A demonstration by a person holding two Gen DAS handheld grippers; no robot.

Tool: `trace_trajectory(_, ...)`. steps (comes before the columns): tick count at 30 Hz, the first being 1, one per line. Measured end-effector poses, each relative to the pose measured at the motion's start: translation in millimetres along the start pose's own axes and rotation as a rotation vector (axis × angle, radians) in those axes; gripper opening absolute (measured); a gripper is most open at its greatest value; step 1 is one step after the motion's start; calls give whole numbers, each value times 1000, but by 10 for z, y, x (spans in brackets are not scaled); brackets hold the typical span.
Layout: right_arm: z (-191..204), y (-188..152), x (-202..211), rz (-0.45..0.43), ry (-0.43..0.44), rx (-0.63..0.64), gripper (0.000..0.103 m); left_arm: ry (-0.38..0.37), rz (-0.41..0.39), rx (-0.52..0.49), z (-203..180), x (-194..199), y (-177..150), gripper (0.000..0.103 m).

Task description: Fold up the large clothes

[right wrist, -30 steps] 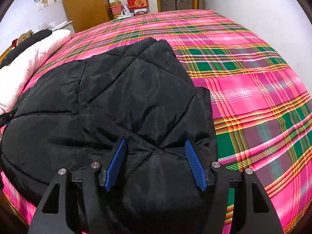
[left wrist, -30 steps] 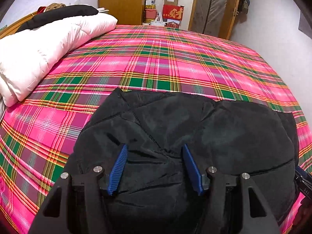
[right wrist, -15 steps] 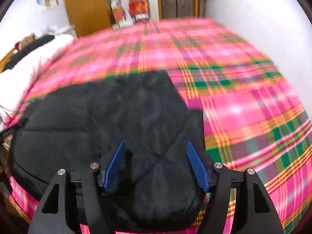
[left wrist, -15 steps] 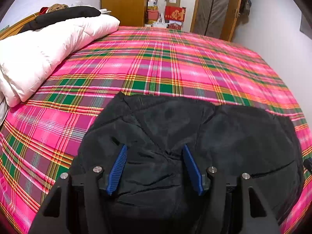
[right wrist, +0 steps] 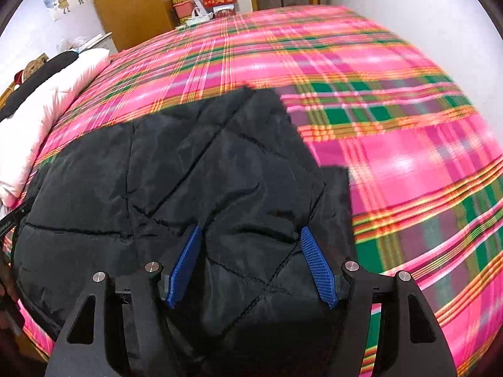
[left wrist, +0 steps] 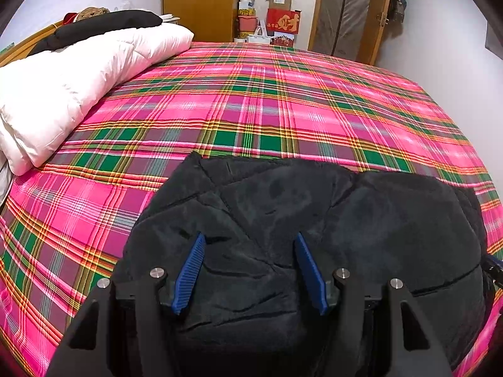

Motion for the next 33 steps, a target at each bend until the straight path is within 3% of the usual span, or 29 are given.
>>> trace_trajectory(3, 47, 158, 73, -42, 39, -9, 66, 2, -9, 13, 26, 1, 51, 62)
trace_trajectory(10, 104, 459, -355, 0, 35, -7, 66, 82, -11, 13, 210, -177, 188, 62)
trace_trajectory(15, 19, 454, -657, 58, 13, -17, 66, 81, 2, 27, 241, -276, 183, 62)
trace_trajectory(33, -20, 397, -769, 36, 25, -19, 66, 58, 2, 18, 200, -427, 130, 63)
Point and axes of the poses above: each gripper's, at about its wrist camera, not at the fingertips, and x roughly against the way its jaws point, z to its left, y to its top, the point moved 6 cm from there along -x, roughly the way its jaws point, and after that the axes turned 8 degrees about -x, right-handed, at the moved point
